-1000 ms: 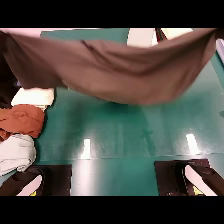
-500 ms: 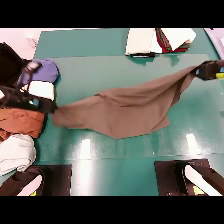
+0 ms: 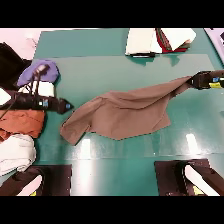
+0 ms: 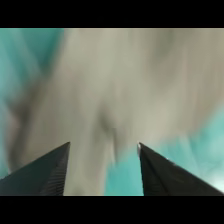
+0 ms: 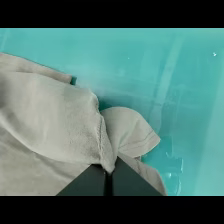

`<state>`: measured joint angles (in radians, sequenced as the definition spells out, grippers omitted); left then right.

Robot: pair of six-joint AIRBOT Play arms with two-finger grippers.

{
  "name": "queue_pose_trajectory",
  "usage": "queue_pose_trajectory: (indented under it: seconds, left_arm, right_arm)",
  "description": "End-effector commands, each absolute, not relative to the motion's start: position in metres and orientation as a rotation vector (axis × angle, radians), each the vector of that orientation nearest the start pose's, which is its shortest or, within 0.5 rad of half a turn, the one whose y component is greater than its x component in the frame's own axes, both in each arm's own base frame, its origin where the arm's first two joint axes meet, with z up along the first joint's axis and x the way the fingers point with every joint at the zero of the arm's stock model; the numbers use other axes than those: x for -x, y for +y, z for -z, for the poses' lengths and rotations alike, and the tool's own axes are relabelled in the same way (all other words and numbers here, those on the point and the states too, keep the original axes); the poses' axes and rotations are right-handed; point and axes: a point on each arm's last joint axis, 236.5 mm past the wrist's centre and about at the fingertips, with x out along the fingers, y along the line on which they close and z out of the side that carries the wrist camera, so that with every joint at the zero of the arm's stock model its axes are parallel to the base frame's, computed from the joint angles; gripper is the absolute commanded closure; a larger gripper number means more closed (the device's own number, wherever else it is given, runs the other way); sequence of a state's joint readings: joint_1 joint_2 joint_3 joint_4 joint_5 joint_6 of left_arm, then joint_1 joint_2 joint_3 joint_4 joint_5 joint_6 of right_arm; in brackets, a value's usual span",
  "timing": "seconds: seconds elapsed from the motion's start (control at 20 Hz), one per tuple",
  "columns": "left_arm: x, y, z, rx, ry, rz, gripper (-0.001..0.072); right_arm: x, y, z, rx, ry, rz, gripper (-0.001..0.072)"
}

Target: Fold the shirts.

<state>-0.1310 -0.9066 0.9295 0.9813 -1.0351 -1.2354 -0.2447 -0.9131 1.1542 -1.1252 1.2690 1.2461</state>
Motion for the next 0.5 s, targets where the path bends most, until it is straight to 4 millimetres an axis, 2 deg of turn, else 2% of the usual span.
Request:
queue_pose_trajectory:
  seconds: [0.0,0.1,0.2,0.35,0.45]
  left_arm:
    - [-0.388,-0.151,-0.128,0.214,0.739,0.502,0.0199]
    - [-0.410,-0.160,-0.095,0.253,0.817,0.510,0.0199]
    - [-0.423,-0.183,-0.053,0.301,0.923,0.593,0.0199]
    - [-0.422,-0.222,-0.004,0.341,1.073,0.743,0.0199]
    - [-0.419,-0.243,0.019,0.291,1.116,0.789,0.0199]
  right_arm:
    - [-0.340,0.015,-0.148,-0.162,0.922,-0.247,0.0699]
    - [-0.340,0.015,-0.148,-0.162,0.922,-0.247,0.0699]
    - [-0.340,0.015,-0.148,-0.182,0.924,-0.237,0.0699]
    - [-0.340,0.015,-0.148,-0.187,0.925,-0.235,0.0699]
    - [-0.340,0.015,-0.148,-0.196,0.927,-0.230,0.0699]
